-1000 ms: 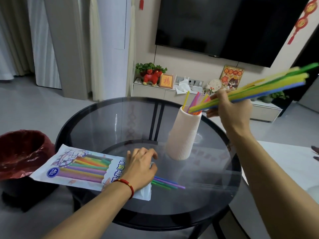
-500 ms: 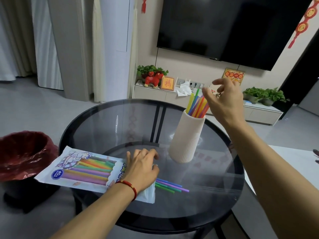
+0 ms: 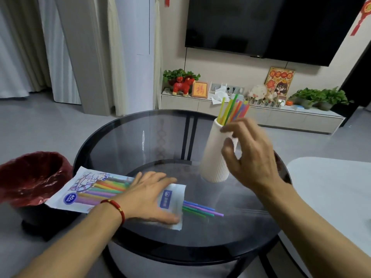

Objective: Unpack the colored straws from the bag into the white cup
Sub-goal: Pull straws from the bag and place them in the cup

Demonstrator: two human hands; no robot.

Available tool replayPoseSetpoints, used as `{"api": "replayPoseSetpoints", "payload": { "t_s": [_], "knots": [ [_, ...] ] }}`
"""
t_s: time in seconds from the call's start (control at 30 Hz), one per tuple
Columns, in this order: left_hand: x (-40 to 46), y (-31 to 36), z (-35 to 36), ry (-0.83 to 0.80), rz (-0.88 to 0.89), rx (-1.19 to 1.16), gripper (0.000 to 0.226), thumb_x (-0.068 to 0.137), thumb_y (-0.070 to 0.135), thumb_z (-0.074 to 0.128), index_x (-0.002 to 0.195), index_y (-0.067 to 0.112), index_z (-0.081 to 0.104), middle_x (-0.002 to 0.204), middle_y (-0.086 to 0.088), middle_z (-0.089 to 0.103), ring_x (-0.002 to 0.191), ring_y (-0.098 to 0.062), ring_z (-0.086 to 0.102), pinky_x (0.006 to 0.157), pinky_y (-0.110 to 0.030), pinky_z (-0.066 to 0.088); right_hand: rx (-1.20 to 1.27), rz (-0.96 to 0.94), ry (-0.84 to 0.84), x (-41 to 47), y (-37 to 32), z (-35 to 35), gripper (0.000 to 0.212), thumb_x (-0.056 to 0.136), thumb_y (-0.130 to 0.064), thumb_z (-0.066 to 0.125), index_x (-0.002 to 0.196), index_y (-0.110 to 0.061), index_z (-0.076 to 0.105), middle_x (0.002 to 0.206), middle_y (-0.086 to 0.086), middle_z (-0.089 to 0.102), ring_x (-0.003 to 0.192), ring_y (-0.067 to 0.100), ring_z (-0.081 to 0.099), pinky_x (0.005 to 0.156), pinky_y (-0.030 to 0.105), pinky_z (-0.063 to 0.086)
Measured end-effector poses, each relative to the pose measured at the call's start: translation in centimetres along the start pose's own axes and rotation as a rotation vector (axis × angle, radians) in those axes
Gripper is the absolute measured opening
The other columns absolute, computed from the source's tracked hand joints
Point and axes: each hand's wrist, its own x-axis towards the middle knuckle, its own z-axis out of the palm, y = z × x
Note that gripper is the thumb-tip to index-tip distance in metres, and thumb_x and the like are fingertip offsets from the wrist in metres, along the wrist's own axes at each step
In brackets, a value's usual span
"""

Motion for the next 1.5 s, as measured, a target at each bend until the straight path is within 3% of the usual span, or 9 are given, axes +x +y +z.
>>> {"api": "replayPoseSetpoints", "payload": {
  "t_s": [0.07,0.17,0.27,0.53,0.8,1.07,1.2,1.33,1.5],
  "knots": [
    [-0.3,-0.3,0.2,-0.102,-0.008,0.022,0.125,0.054,0.093,0.055,0.155,0.045,0.001,0.166,0.004,0.009,0.153,-0.017,0.002,0.123,-0.054,0.0,0.026,0.074,-0.281,-3.6,-1.0,1.2,0.024,0.095,-0.033,0.051,0.104,-0.015,0.064,0.101,0.005,0.069,0.081,0.027,0.067,0.066,0.036,0.056],
    [-0.2,0.0,0.0,-0.098,0.014,0.051,0.125,0.061,0.078,0.067,0.157,0.038,-0.003,0.163,0.007,0.015,0.151,-0.014,0.009,0.122,-0.054,-0.001,0.078,0.232,-0.802,-8.0,-1.4,3.6,0.045,0.101,-0.055,0.043,0.132,-0.024,0.057,0.128,-0.001,0.06,0.111,0.024,0.063,0.089,0.042,0.055],
    [0.1,0.4,-0.2,-0.136,0.035,0.099,0.129,0.062,0.075,0.071,0.157,0.034,-0.005,0.161,0.006,0.014,0.15,-0.016,0.01,0.121,-0.059,-0.001,0.044,0.119,-1.0,-10.6,-1.3,5.4,0.074,0.094,-0.077,0.031,0.15,-0.029,0.042,0.143,-0.003,0.047,0.127,0.02,0.045,0.107,0.043,0.043],
    [1.0,1.9,0.4,-0.097,0.087,0.108,0.122,0.064,0.074,0.068,0.155,0.036,-0.003,0.143,0.006,0.03,0.139,-0.019,0.027,0.121,-0.058,0.002,0.135,0.055,-0.86,-11.1,-2.7,7.4,0.043,0.102,-0.059,0.049,0.111,-0.018,0.055,0.106,0.001,0.055,0.089,0.021,0.051,0.077,0.036,0.044],
    [0.6,1.1,0.2,-0.032,0.065,0.046,0.115,0.065,0.075,0.066,0.155,0.04,0.002,0.132,0.012,0.035,0.127,-0.013,0.037,0.119,-0.055,0.016,-0.057,-0.04,-0.897,-10.6,-4.3,7.2,0.015,0.111,-0.021,0.034,0.114,-0.014,0.047,0.106,0.006,0.054,0.088,0.027,0.057,0.063,0.036,0.037],
    [0.5,-0.2,0.2,-0.048,-0.086,0.16,0.109,0.073,0.064,0.062,0.156,0.037,-0.002,0.149,0.001,0.027,0.145,-0.019,0.021,0.116,-0.07,-0.001,-0.024,0.145,-1.073,-8.5,1.1,1.8,0.02,0.112,-0.041,0.032,0.111,-0.024,0.042,0.1,0.004,0.067,0.08,0.029,0.064,0.067,0.044,0.049],
    [1.0,0.9,0.5,-0.062,-0.087,0.091,0.115,0.071,0.083,0.052,0.156,0.037,-0.01,0.166,-0.003,0.006,0.154,-0.019,0.002,0.118,-0.066,-0.004,-0.07,0.229,-1.149,-8.6,2.7,-1.1,0.023,0.111,-0.044,0.033,0.111,-0.026,0.047,0.1,0.001,0.068,0.085,0.023,0.065,0.077,0.043,0.058],
    [2.1,3.3,1.4,0.096,0.111,0.071,0.088,0.088,0.074,0.043,0.157,0.033,0.01,0.162,0.001,0.021,0.151,-0.016,0.015,0.122,-0.058,0.002,-0.051,0.218,-1.083,-8.2,2.4,-3.0,0.028,0.109,-0.05,0.035,0.11,-0.029,0.053,0.096,-0.006,0.068,0.08,0.018,0.065,0.073,0.037,0.058],
    [3.0,6.4,2.7,0.276,0.274,0.147,0.024,0.105,0.037,0.039,0.107,0.015,0.05,0.1,-0.003,0.056,0.097,-0.023,0.046,0.103,-0.041,0.035,-0.118,0.195,-0.933,-7.1,1.9,-5.2,0.032,0.101,-0.056,0.047,0.112,-0.033,0.066,0.092,-0.015,0.069,0.077,0.011,0.065,0.069,0.03,0.059]
  ]
}}
